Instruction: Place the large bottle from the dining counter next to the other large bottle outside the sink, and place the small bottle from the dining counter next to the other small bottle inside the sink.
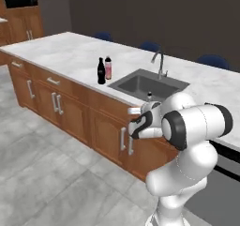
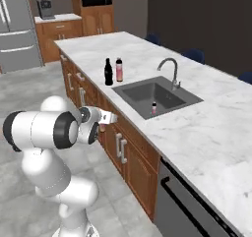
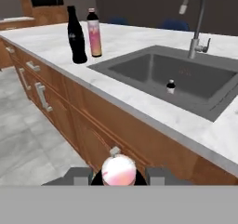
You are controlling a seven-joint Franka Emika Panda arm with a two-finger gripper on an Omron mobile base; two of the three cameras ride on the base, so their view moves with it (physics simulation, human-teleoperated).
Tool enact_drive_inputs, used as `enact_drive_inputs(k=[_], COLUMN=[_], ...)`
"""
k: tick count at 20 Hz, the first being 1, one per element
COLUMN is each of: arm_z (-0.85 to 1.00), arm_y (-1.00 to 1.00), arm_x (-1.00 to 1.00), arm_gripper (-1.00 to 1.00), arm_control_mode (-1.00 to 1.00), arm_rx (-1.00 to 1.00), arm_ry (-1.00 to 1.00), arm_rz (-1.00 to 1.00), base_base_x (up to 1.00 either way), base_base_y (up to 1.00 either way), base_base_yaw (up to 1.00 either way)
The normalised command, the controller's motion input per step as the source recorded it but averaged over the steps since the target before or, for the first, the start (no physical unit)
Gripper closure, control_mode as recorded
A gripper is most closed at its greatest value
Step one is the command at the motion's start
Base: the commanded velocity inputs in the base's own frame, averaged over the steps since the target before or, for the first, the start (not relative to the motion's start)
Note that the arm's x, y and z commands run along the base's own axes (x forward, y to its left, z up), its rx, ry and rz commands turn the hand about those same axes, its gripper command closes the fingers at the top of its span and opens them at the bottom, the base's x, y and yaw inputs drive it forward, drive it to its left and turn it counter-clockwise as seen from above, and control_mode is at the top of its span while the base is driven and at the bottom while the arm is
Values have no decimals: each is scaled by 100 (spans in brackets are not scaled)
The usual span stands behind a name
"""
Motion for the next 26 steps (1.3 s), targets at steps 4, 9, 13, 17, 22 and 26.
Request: enact_drive_inputs(k=[4,9,13,17,22,26], arm_z=[0,0,0,0,0,0], arm_y=[0,0,0,0,0,0], arm_x=[0,0,0,0,0,0], arm_gripper=[100,100,100,100,100,100], arm_control_mode=[100,100,100,100,100,100], arm_rx=[0,0,0,0,0,0], arm_ry=[0,0,0,0,0,0], arm_rz=[0,0,0,0,0,0], base_base_x=[65,49,43,30,28,35], base_base_y=[69,68,51,31,24,34], base_base_yaw=[-41,-40,-40,-40,-41,-41])
